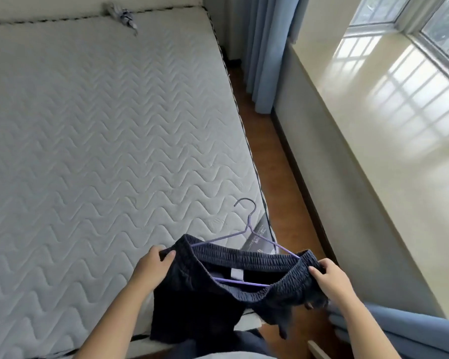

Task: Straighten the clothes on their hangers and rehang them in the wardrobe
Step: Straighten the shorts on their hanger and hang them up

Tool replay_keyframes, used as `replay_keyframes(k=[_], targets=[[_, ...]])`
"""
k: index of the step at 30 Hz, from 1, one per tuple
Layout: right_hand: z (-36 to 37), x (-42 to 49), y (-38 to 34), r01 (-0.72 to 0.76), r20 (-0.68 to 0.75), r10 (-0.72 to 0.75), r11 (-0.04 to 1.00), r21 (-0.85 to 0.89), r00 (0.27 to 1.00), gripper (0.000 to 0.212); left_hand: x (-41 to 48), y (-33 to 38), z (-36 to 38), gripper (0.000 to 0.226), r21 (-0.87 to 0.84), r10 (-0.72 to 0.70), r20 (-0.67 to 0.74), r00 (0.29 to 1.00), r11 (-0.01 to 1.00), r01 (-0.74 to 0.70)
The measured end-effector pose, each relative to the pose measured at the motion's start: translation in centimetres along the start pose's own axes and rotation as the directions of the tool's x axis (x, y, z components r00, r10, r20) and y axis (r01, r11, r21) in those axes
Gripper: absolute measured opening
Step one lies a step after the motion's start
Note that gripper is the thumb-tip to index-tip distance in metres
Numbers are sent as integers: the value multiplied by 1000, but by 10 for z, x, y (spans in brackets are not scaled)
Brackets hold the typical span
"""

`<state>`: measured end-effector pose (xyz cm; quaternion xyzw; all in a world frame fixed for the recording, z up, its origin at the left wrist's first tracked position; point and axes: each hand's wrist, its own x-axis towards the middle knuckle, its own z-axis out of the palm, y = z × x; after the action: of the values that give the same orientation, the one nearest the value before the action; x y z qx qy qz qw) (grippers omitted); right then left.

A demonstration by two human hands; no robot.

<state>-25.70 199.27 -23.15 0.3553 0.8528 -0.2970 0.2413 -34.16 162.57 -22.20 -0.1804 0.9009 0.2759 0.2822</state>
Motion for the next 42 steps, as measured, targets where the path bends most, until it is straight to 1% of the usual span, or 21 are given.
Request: replay_keyframes(k=[1,4,8,11,14,16,18,20,24,27,30,33,34,35,36,37,39,42], targets=[[-5,4,-11,31,0,-31,999,-20,1000,17,-6,-2,-4,42,-41,-20,-20,1000,999,19],[-13,11,-47,135,-17,-137,987,-92,990,27,-25,-20,-17,41,-126,-78,-60,995,990,70],[2,1,-91,274,-30,-281,951,-145,959,28,-60,-57,-33,39,-220,-146,-155,977,969,110],[30,-21,-120,378,30,-381,902,-209,924,24,-93,-95,-44,38,-309,-245,-242,939,937,164],[69,-55,-150,509,124,-494,822,-255,861,22,-130,-154,-53,42,-455,-383,-303,873,863,220],[98,-83,-170,596,196,-563,762,-254,803,20,-159,-197,-57,44,-554,-452,-337,826,805,214],[129,-117,-190,675,268,-621,695,-248,737,14,-192,-241,-61,33,-609,-510,-376,774,765,209],[161,-159,-207,744,336,-665,619,-250,666,10,-227,-286,-62,27,-651,-579,-411,705,727,217],[231,-256,-227,858,444,-734,452,-246,514,14,-306,-381,-55,26,-729,-705,-426,567,639,247],[286,-326,-232,919,549,-737,329,-218,394,15,-367,-452,-39,24,-783,-775,-421,471,573,242],[337,-391,-238,965,658,-706,184,-186,262,20,-423,-510,-16,24,-839,-852,-376,364,480,257],[378,-448,-246,986,715,-680,89,-137,161,18,-461,-551,-1,35,-837,-905,-339,259,415,356],[389,-463,-248,991,726,-675,58,-123,130,18,-470,-563,1,38,-823,-905,-363,220,422,381],[399,-477,-251,994,738,-668,30,-105,98,18,-477,-574,1,39,-802,-892,-411,188,452,392],[409,-489,-255,996,750,-658,5,-84,67,19,-483,-585,0,39,-781,-875,-453,172,483,396],[418,-499,-260,998,760,-649,-20,-65,37,19,-488,-594,-3,39,-771,-864,-475,168,500,394],[437,-518,-274,998,755,-655,-57,-35,-11,13,-494,-611,-15,41,-766,-855,-491,169,516,384],[471,-550,-302,997,719,-692,-80,12,-64,9,-494,-640,-39,44,-734,-804,-558,205,593,330]])
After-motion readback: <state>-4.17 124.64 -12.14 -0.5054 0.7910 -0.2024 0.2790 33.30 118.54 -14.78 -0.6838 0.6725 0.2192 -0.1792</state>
